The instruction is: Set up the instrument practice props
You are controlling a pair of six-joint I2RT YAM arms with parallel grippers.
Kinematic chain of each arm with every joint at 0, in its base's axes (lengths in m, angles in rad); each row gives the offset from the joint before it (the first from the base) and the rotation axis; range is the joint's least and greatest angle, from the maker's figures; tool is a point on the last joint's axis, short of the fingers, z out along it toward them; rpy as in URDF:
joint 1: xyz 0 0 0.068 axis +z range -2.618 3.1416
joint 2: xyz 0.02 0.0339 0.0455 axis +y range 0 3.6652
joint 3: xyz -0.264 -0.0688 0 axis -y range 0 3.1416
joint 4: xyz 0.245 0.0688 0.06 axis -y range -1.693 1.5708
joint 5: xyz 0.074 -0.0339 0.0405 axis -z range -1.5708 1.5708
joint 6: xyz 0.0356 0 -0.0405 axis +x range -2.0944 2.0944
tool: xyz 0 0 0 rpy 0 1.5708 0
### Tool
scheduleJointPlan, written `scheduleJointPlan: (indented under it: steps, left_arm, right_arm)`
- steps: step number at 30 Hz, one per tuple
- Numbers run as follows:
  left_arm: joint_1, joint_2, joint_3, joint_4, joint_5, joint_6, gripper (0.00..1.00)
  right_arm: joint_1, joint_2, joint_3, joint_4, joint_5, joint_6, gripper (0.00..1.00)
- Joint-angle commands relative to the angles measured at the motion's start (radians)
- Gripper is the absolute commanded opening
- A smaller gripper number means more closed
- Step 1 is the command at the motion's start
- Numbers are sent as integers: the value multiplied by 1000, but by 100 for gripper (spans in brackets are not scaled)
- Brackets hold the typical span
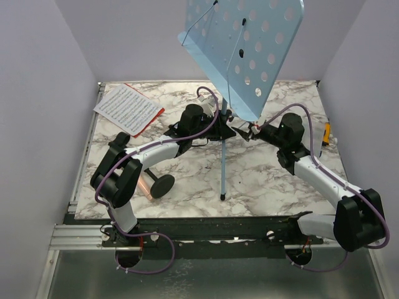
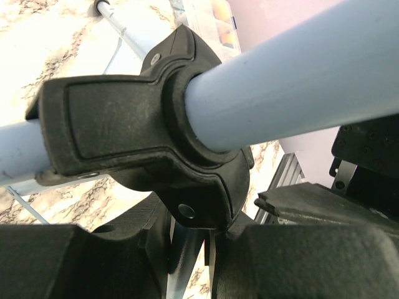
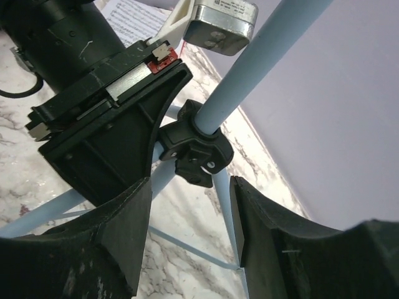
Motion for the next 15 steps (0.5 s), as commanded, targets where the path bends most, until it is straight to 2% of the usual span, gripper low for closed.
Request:
scheduleJointPlan:
  steps: [1, 5, 11, 15]
  left_arm:
    - [7, -34, -14, -83, 43, -105, 0]
    - [7, -30, -14, -82, 43, -107, 0]
    - [7, -26, -14, -82, 44, -107, 0]
    - [8, -28, -16, -82, 41, -105, 0]
  right_arm:
    - [0, 32, 68, -56, -12, -112, 58]
    - [0, 42, 70, -28, -3, -114, 56]
    - [-1, 95, 126, -81, -43, -94, 43]
    - [0, 113, 126, -76, -46, -83, 43]
